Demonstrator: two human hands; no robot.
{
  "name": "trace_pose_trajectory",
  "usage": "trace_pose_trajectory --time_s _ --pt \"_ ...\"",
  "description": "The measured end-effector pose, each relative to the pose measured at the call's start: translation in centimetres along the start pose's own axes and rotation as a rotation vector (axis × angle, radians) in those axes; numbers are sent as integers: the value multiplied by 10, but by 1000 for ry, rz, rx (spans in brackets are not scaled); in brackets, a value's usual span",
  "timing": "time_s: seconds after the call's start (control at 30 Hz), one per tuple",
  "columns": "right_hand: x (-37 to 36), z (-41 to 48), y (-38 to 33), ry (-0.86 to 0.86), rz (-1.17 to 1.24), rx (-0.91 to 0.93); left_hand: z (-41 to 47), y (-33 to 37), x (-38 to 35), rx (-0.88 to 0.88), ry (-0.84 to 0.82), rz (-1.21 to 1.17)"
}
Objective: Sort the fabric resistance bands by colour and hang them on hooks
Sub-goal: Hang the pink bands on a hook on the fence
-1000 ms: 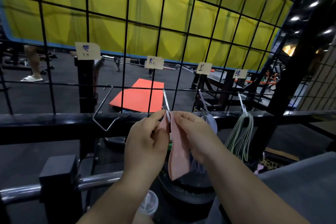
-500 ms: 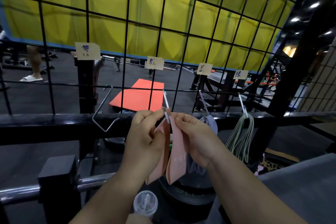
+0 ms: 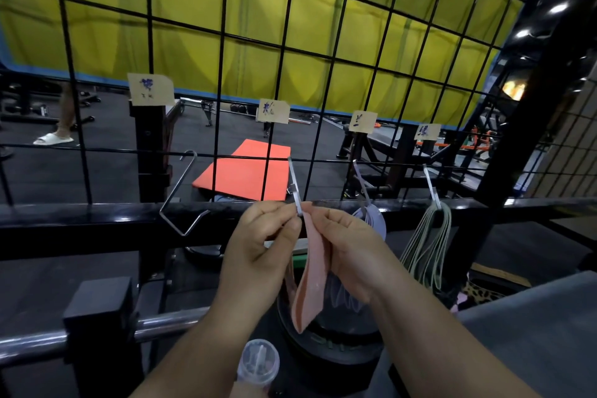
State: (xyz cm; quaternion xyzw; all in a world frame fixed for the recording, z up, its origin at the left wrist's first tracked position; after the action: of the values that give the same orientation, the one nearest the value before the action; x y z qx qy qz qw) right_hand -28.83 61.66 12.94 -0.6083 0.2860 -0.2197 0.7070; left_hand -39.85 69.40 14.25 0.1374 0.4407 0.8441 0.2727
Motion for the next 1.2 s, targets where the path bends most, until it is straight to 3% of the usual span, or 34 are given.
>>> trace_pose_trajectory --time_s 0.77,1.0,1.2 --pt "-3 -9 23 184 -235 119 -6 -12 0 134 -13 -212" --pt "4 -12 16 290 -446 271 1 -1 7 -70 148 107" --pt "3 -9 19 231 -519 287 -6 -3 9 -26 240 80"
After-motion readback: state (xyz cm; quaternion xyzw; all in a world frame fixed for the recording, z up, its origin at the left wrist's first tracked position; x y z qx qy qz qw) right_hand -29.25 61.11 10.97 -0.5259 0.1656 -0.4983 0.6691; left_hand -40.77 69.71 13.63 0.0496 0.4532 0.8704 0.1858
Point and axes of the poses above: each hand's wrist, its own z-axis towards the middle knuckle, its own x-axis out of the back of the hand, y = z × x, the point moved 8 cm from there along z, towards the middle knuckle, and after that the axes turned 7 degrees about y, right-handed, at the moved point
